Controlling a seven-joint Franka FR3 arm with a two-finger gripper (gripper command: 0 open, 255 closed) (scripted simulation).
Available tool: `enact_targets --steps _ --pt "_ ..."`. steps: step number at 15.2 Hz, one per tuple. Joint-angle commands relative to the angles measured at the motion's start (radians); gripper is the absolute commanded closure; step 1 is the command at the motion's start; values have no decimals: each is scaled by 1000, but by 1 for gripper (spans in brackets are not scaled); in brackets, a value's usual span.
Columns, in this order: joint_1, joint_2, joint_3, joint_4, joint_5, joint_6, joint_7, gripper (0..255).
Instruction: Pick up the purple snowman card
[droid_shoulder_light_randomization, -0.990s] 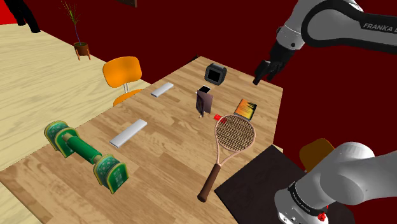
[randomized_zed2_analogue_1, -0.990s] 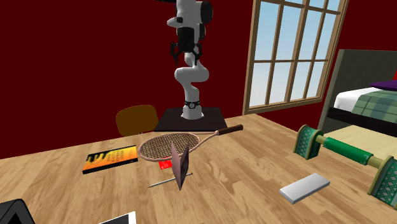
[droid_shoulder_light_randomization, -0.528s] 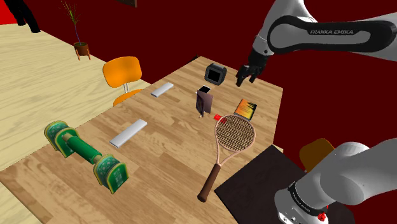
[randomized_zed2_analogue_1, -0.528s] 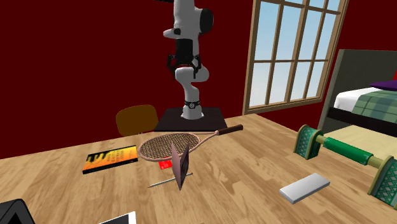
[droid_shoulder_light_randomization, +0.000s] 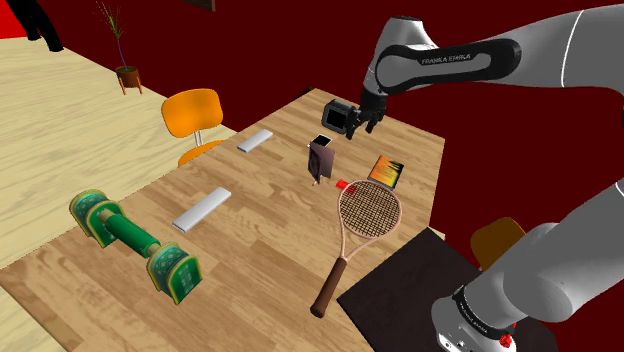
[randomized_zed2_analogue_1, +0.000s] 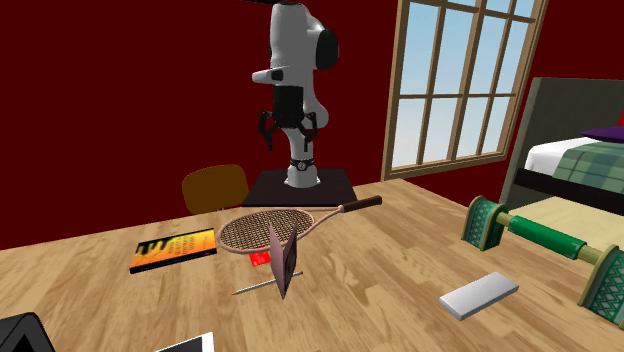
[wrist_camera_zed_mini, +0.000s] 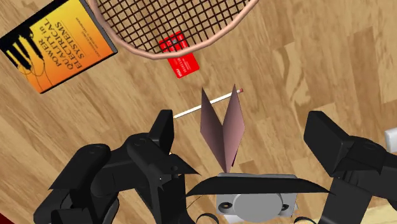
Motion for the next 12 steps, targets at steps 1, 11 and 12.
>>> enact_targets --steps 1,11,12 --pt "-1 82 -2 46 1 28 -9 0" --pt "-6 487 4 391 7 49 -42 0" --pt "-7 529 4 434 8 44 -45 0"
